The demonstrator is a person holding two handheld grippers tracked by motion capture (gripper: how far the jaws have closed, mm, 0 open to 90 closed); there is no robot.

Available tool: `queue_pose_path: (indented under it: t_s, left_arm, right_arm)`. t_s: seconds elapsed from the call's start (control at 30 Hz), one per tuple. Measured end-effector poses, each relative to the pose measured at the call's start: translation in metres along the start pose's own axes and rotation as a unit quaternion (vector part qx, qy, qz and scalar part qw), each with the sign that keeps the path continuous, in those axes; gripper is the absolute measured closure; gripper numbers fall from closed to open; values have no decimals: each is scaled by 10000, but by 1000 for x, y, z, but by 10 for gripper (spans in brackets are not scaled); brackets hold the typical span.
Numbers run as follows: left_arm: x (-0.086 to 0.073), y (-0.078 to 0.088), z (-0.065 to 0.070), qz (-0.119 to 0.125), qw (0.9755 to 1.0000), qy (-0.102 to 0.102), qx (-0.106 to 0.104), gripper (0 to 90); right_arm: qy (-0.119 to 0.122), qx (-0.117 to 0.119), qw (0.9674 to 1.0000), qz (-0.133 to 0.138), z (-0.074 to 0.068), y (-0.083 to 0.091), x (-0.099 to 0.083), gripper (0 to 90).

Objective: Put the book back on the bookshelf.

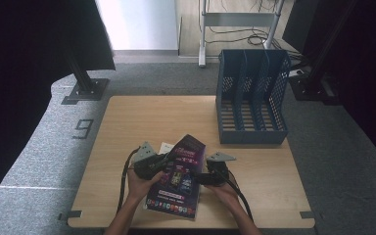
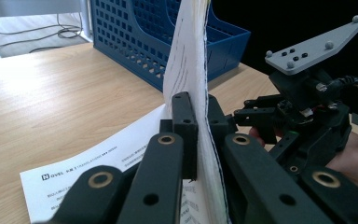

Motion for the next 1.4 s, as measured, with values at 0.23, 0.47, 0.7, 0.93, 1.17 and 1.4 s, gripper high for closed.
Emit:
queue_pose_path:
  t_s: [0.23,0.47,0.7,0.93,1.17,1.4]
  left_arm:
    - [-1,-1,1,-19,10000,-28,12,880]
    - [-1,-2,1,-32,10000,-12,1,879]
    - [-2,-2,0,-60,10000,-9,1,879]
    - [-3,-3,0,-57,10000,1,0,879]
    - [-2,-1,-1,-43,10000,22,-3,879]
    - [-2,-2,0,-67,10000,9,-20,878]
  right_arm:
    - [19,72,10000,-16,-3,-1,-1,150]
    - [15,117,9999,-19,-4,-3,-2,149]
    - [-7,115,9999,-41,-4,-4,-2,146]
    - [-35,77,10000,-51,-2,-5,-2,132]
    - [-191,195,9996,-99,1,-7,-3,126]
    - [-239,262,9993,-142,1,-8,-5,136]
Point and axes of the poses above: each handheld gripper's, and its own axes: y roughly backward along the jaws, x roughly out of its top, z roughly to its right, the point moved 8 cm from there along -y, roughly forward along the jaws, and after that the axes turned 5 degrees about -y, right-handed, at the moved point
